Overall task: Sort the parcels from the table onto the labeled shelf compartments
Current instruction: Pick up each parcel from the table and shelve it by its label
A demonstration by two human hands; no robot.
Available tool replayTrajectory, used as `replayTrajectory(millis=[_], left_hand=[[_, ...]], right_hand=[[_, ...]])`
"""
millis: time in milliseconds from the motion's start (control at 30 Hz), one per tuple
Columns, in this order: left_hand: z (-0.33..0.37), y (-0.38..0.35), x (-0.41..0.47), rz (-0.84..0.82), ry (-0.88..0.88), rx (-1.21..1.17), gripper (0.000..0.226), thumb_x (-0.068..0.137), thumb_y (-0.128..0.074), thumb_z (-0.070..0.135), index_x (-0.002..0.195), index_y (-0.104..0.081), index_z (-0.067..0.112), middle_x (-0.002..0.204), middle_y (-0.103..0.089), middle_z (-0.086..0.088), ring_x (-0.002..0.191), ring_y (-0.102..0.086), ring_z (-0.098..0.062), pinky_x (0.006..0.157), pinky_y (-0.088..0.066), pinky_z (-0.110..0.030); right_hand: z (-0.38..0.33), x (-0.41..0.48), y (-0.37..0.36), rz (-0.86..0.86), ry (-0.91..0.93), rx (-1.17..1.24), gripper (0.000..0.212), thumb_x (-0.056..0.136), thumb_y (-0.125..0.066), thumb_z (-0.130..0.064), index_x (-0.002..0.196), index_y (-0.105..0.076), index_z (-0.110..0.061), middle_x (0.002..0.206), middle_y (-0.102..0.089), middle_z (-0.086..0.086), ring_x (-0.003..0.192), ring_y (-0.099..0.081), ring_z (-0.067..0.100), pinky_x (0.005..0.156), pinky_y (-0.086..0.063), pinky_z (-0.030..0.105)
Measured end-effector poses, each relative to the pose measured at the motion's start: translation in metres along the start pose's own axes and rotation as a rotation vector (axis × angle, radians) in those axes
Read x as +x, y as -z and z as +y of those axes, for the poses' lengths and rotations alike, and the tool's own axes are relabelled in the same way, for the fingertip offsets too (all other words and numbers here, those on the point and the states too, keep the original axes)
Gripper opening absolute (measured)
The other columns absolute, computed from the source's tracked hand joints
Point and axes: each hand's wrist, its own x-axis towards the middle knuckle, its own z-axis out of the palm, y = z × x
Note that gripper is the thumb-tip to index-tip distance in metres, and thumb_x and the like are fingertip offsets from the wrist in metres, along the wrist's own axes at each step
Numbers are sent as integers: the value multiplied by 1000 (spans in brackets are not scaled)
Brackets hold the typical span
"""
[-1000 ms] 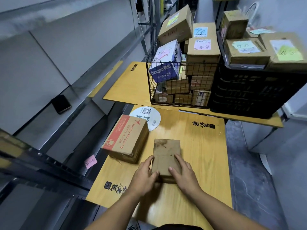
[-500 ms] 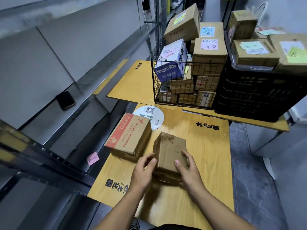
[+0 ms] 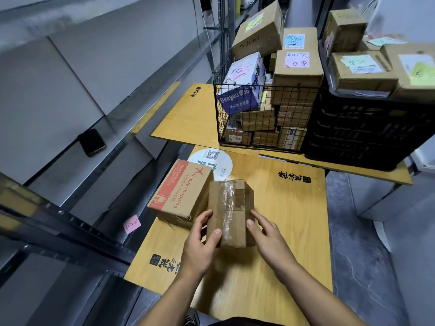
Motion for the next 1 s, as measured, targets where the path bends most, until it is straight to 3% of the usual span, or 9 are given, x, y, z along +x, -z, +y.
replayTrajectory(millis=[133,233,333,433,533,667,767,900,1000], left_hand=[[1,-3,-4,-6,-72,110,50,84,-63,44,131,-47,54,133,-54,19,122,-55,-4,94,-54,-42],[8,-2,-4,-18,-99,83,48,88,-60,40,135,-49,48,126,-61,22,117,-57,0,93,-54,-33],[15,2,-1,31,-75,29,36,95,-57,36,132,-56,39,117,-68,17,111,-59,6,93,-49,-21],[12,5,3,68,-58,89,34,97,-57,29,128,-53,44,126,-57,19,111,-52,13,95,-48,-22],[-1,7,2,50,-20,134,36,93,-59,45,127,-49,51,132,-49,17,122,-48,3,102,-47,-36],[-9,6,-7,36,52,95,39,87,-62,51,124,-50,56,133,-52,11,117,-55,-9,89,-56,-47],[-10,13,-11,65,42,78,43,79,-67,51,121,-56,53,128,-56,13,114,-59,-11,87,-56,-50],[-10,23,-20,63,52,74,40,85,-71,34,120,-58,49,127,-59,11,114,-59,-9,79,-59,-34],[-9,32,-27,103,-11,193,45,79,-69,38,121,-55,50,124,-52,21,116,-52,3,90,-53,-29]], right_hand=[[-6,-7,-6,-84,76,134,56,81,-67,-56,132,-43,-54,126,-61,-14,116,-63,10,102,-53,41],[-1,-6,-4,-29,104,167,49,91,-70,-38,123,-42,-63,124,-64,-12,109,-67,9,93,-57,40],[-2,-6,2,-33,42,260,41,97,-63,-32,126,-46,-56,122,-67,-9,105,-69,11,80,-59,35],[0,-7,3,-42,-29,371,35,101,-58,-26,124,-53,-52,118,-70,0,108,-68,22,89,-57,55],[5,-10,1,-63,-49,386,37,102,-56,-23,125,-54,-51,113,-72,0,108,-68,24,93,-53,61],[13,-12,2,-83,-29,379,40,103,-53,-22,128,-51,-53,115,-71,1,108,-68,27,91,-55,59],[18,-12,3,-82,51,250,47,105,-51,-18,129,-50,-58,131,-59,-3,117,-63,26,88,-59,48],[17,-10,1,-123,173,-54,48,104,-50,-17,125,-56,-60,138,-48,-14,131,-50,12,106,-50,43],[7,-8,-2,-125,190,-100,35,100,-58,-28,123,-58,-54,131,-50,-18,124,-52,6,105,-49,42]])
